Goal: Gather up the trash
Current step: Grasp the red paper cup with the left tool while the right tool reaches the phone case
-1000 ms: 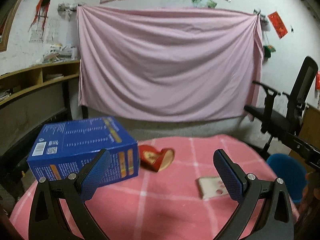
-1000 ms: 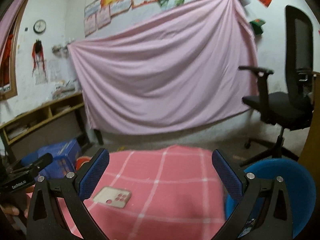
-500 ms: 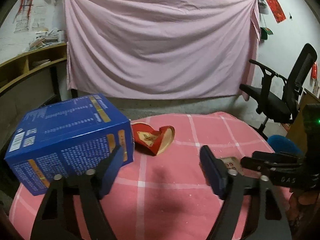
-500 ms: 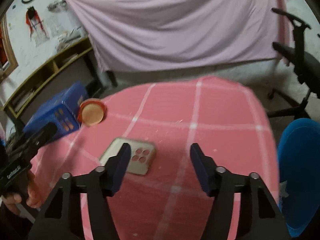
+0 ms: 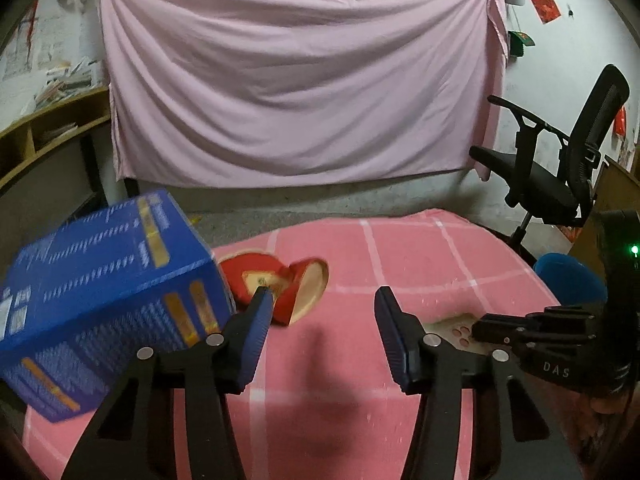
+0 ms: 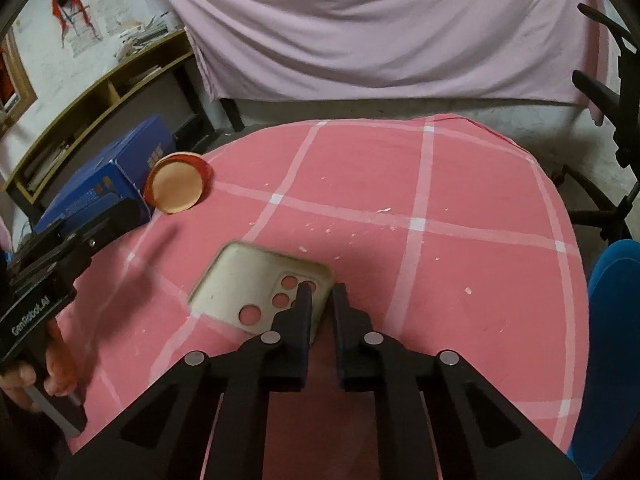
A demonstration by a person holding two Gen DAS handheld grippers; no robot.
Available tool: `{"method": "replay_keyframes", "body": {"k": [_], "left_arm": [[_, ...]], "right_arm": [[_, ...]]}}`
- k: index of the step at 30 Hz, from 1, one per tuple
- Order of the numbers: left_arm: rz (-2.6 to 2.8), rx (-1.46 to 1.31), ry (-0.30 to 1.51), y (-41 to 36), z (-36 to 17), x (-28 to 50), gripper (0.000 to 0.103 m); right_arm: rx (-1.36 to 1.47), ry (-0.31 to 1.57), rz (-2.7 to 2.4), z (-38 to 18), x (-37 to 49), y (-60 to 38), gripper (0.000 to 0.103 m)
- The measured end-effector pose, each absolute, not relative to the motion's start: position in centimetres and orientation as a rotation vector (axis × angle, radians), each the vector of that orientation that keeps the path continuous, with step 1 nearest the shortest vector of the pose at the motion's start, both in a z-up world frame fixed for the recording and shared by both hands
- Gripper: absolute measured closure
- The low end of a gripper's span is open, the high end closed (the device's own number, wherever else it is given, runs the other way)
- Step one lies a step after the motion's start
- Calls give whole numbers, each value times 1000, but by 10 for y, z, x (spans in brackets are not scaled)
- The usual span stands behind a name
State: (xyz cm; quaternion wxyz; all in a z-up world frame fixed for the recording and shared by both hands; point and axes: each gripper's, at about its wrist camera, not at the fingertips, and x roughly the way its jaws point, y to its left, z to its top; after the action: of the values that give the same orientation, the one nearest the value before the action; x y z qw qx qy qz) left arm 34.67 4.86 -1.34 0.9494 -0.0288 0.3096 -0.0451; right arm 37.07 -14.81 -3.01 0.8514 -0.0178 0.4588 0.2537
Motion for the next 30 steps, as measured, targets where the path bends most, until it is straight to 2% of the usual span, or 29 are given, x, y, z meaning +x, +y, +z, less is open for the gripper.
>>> {"method": "replay_keyframes", "body": {"k": [2, 4, 7, 15, 17, 19, 21, 25, 28, 29, 30], "left_arm": [[-89, -27, 620, 44, -12, 351, 57], [-78, 10, 613, 38, -11, 357, 63], [-63, 42, 623, 31, -16, 364, 67], [-10, 106, 669, 21, -32, 378, 69], [-6, 95, 693, 24, -37, 382, 72], [-7, 78, 718, 26, -40, 384, 82], [-3, 63, 737, 30, -42, 386, 87], [-4, 52, 734, 30, -41, 385, 91], [-10, 52, 730, 29, -40, 383, 93], [-11, 53, 730, 28, -40, 383, 93], [-12, 53, 730, 28, -40, 382, 93]], "right_arm": [[-53, 955, 506, -28, 372, -151, 97], [-60, 946, 481, -26, 374, -155, 97], [-52, 927, 442, -23, 377, -165, 97], [11, 894, 390, -18, 385, -189, 97], [26, 895, 396, -18, 386, -192, 97], [31, 896, 405, -19, 387, -190, 97], [34, 887, 424, -18, 385, -189, 96], [35, 910, 450, -21, 385, -187, 95], [45, 921, 461, -22, 386, -186, 85], [52, 927, 466, -22, 387, -186, 77], [59, 935, 472, -23, 387, -186, 75]]}}
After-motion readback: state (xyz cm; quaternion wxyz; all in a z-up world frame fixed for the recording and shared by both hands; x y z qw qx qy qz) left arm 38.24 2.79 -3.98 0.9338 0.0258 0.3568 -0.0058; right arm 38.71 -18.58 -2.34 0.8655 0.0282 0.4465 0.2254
